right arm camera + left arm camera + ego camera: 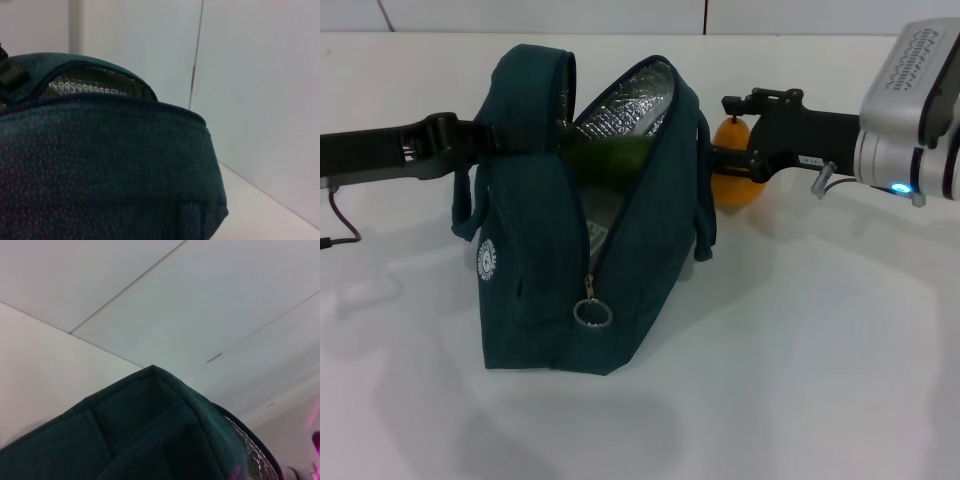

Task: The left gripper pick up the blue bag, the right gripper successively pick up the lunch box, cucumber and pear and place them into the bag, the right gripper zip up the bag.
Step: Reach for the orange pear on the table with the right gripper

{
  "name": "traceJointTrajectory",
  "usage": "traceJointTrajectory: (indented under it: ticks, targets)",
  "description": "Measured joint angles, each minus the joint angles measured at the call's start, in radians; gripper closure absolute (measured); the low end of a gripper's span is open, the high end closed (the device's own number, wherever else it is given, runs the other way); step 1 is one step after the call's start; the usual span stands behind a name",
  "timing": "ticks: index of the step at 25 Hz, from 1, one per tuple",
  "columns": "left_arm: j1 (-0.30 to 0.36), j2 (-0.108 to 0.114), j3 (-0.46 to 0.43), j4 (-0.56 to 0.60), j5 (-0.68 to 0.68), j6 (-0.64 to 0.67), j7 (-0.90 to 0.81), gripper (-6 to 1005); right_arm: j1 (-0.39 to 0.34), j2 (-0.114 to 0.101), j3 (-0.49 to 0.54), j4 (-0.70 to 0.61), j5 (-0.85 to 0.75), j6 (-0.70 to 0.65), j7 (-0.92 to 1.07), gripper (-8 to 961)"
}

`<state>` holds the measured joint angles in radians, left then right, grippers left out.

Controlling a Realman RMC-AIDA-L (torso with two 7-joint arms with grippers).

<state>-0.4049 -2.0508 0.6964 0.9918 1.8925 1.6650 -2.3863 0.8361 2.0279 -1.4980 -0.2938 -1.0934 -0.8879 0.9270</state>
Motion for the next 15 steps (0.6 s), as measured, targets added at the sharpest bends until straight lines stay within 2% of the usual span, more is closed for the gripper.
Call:
traceJointTrajectory:
  ticks: [1,6,11,15]
  targets:
    - [0.000,0.000,0.000,0.000,0.000,0.000,0.000,949,0.001,0.000,-0.011,-0.002,0.010,0.003,-0.001,225]
    - [0.000,0.000,0.000,-0.001,0.000,0.000,-0.001,949,0.006,0.000,-0.021,-0.004,0.023,0.023,-0.004,465]
    - [0.000,0.000,0.000,-0.001,0.000,0.000,-0.001,949,0.006,0.000,-0.022,-0.005,0.033,0.023,-0.013,619]
    - [0.000,0.000,0.000,-0.001,0.000,0.000,-0.001,949,0.003,0.000,-0.023,-0.005,0.039,0.023,-0.015,619]
